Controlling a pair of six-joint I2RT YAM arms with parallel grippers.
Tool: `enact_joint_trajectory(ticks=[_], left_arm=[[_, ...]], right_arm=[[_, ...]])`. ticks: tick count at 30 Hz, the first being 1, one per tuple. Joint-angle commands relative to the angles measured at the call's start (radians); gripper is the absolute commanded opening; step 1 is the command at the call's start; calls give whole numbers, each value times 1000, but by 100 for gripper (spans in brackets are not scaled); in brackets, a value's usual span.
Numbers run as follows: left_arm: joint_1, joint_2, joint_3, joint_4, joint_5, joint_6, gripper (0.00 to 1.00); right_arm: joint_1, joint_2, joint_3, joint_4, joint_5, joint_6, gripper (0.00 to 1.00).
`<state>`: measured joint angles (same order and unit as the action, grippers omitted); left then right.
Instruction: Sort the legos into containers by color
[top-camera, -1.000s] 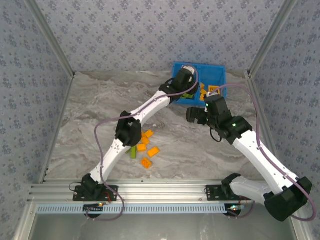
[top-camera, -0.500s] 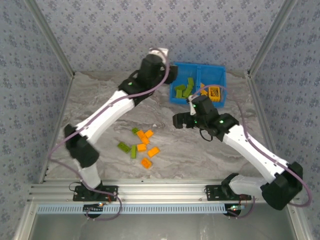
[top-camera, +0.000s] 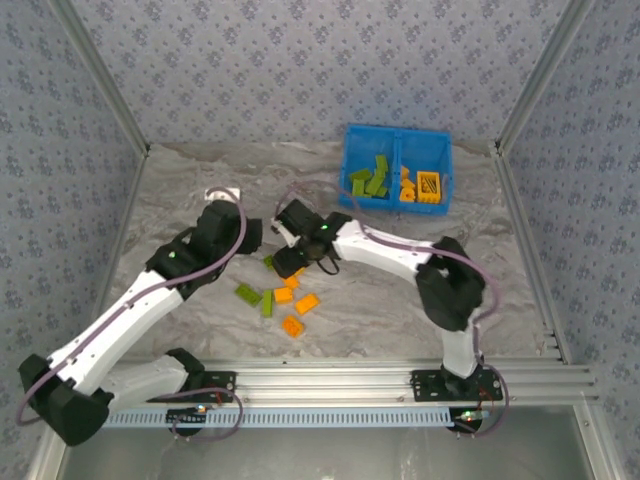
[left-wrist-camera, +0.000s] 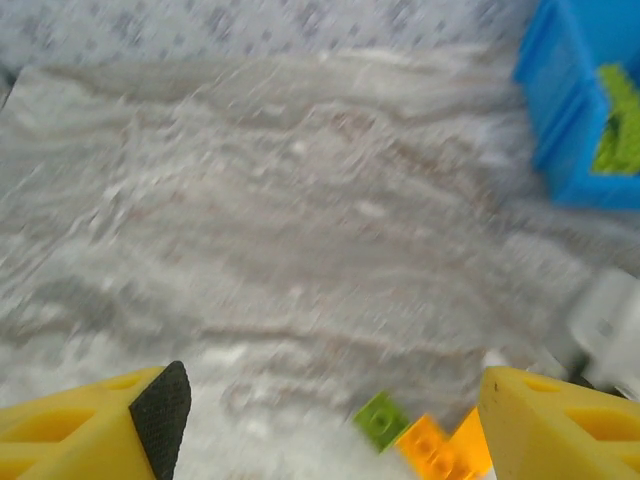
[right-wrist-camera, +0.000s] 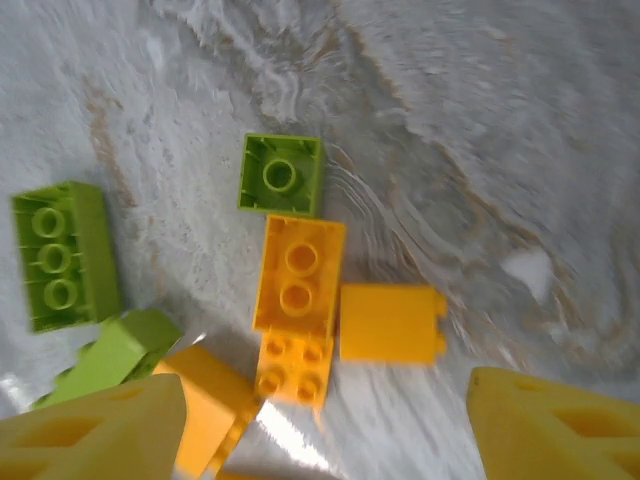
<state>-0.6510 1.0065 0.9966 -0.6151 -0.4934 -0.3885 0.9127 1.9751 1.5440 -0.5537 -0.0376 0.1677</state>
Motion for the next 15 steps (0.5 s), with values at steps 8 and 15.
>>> enact_joint_trajectory(ticks=[8, 15], left_arm=[[26, -109, -88, -100, -103, -72, 95], [25, -42, -58, -83, -96, -62, 99]], right_arm=[[42, 255, 214, -161, 122, -22, 52], [45, 281, 215, -167, 107, 5, 48]])
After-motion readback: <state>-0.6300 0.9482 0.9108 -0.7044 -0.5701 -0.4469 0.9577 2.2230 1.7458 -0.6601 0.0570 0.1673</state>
